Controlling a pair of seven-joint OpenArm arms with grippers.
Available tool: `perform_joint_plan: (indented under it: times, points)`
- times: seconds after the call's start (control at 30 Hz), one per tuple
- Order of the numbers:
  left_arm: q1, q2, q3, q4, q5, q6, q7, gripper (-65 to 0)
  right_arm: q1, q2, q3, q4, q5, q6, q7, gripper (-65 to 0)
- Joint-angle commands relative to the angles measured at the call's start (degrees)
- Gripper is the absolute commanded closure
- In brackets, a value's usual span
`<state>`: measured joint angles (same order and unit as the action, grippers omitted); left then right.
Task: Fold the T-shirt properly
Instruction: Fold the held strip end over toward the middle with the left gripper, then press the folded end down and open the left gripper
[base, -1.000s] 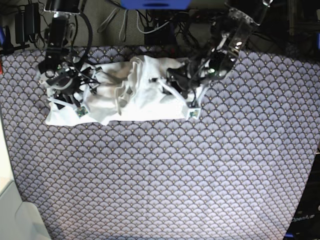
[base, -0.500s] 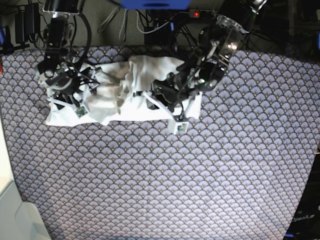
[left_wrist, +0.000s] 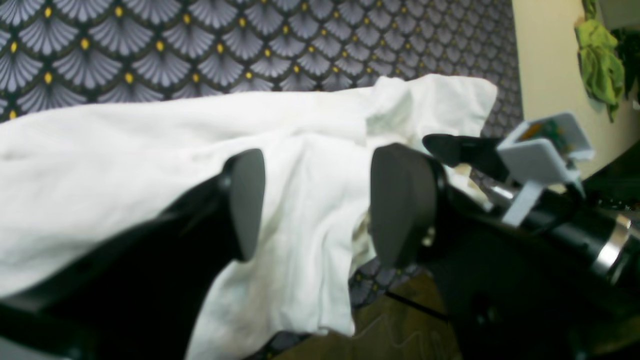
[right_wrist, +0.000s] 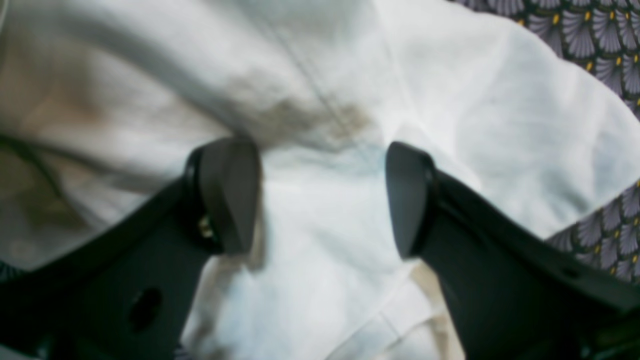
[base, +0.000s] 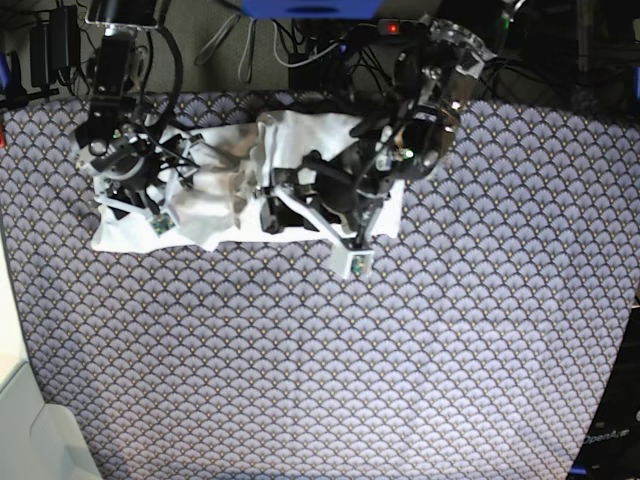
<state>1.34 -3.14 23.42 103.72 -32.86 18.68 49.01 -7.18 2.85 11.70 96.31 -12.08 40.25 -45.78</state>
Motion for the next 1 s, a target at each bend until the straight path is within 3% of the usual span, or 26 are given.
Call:
perform_joint_plan:
  times: [0.0, 0.23, 0.8, 0.87, 0.97]
  points:
    - [-1.04, 0.81, 0.1, -0.47, -0.59, -0.43, -0.44, -35.6, 0.45, 0.44, -0.06, 0.17, -1.51, -0.25, -0.42, -41.4]
    - [-2.62, 3.62, 2.21, -5.3, -0.32, -0.52, -0.53, -35.7, 0.1, 1.59, -4.36, 0.17, -1.51, -0.25, -0.42, -41.4]
    - [-6.22, 7.4, 3.53, -17.61, -0.15, -0.52, -0.62, -34.8, 0.45, 1.68, -4.36, 0.17, -1.51, -0.25, -0.42, -41.4]
    - [-6.66, 7.4, 3.53, -18.93, -0.41, -0.52, -0.62, -28.5, 0.45, 1.68, -4.36, 0.17, -1.51, -0.25, -0.42, -41.4]
    - [-6.75, 7.31, 3.35, -19.37, -0.5, -0.52, -2.73, -8.5, 0.45, 1.68, -4.36, 0.17, -1.51, -0.25, -0.42, -41.4]
